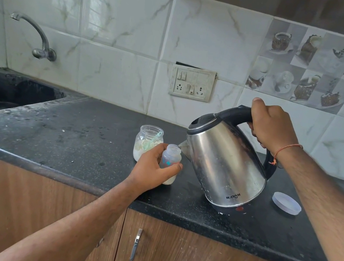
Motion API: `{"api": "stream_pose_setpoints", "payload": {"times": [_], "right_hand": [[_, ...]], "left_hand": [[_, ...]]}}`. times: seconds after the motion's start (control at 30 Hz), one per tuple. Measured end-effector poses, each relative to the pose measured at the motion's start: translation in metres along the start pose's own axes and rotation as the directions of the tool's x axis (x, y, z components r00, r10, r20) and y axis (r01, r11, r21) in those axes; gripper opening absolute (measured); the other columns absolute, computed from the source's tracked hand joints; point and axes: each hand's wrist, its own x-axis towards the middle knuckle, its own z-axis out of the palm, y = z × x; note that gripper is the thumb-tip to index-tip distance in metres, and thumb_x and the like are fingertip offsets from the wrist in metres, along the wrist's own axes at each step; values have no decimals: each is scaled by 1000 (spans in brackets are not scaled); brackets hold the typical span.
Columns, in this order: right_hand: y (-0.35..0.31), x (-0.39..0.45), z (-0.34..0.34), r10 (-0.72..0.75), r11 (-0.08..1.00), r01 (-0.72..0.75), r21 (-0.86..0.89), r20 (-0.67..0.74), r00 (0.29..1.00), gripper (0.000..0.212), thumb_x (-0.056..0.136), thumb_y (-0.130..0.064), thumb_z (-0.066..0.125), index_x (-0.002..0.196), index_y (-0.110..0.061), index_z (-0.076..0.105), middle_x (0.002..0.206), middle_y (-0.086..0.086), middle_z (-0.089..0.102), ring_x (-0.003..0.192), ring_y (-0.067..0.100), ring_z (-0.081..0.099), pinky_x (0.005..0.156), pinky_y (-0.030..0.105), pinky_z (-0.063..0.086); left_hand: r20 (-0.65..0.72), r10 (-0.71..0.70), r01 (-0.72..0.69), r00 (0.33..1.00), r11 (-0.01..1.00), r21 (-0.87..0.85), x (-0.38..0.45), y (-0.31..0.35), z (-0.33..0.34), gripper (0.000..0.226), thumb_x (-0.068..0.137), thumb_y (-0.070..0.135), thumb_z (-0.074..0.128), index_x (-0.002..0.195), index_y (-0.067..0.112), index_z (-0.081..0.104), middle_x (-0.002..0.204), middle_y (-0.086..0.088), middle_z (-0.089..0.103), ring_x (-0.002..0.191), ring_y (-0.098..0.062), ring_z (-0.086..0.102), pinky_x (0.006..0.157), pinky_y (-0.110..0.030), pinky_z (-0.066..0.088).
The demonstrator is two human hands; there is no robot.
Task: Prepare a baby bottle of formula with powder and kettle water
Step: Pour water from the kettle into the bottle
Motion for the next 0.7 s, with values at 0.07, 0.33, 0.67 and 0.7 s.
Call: {"api": "stream_pose_setpoints", "payload": {"times": [0.07,0.33,0.67,0.7], "right_hand": [[-2,0,1,-4,1000,4,-13,1,1000,60,104,-41,38,63,-5,62,44,-5,59,63,33,51,76,47,49],[-8,0,3,-23,998,23,-58,-1,1000,60,104,-41,38,65,-3,64,52,3,59,63,34,52,77,49,53],[-10,-2,2,-31,995,29,-98,-18,999,63,106,-40,37,72,4,66,63,14,65,72,42,58,82,53,55],[-10,-2,2,-34,994,32,-100,-16,999,62,106,-39,37,73,5,66,64,13,65,73,44,59,83,53,56]], "left_hand": [[-4,4,-4,1000,1000,-4,1,-1,1,28,90,24,85,113,29,70,102,10,79,97,-5,75,83,-20,58],[1,21,-21,1000,1000,6,2,-3,0,24,89,21,83,108,31,71,98,12,78,96,-6,73,84,-23,55],[6,32,-32,999,999,-23,1,-4,-1,28,90,18,83,112,31,72,99,12,79,99,-7,74,89,-25,57],[6,31,-31,1000,999,-24,0,-3,-1,28,90,18,82,112,32,72,100,13,79,100,-8,74,90,-26,58]]}}
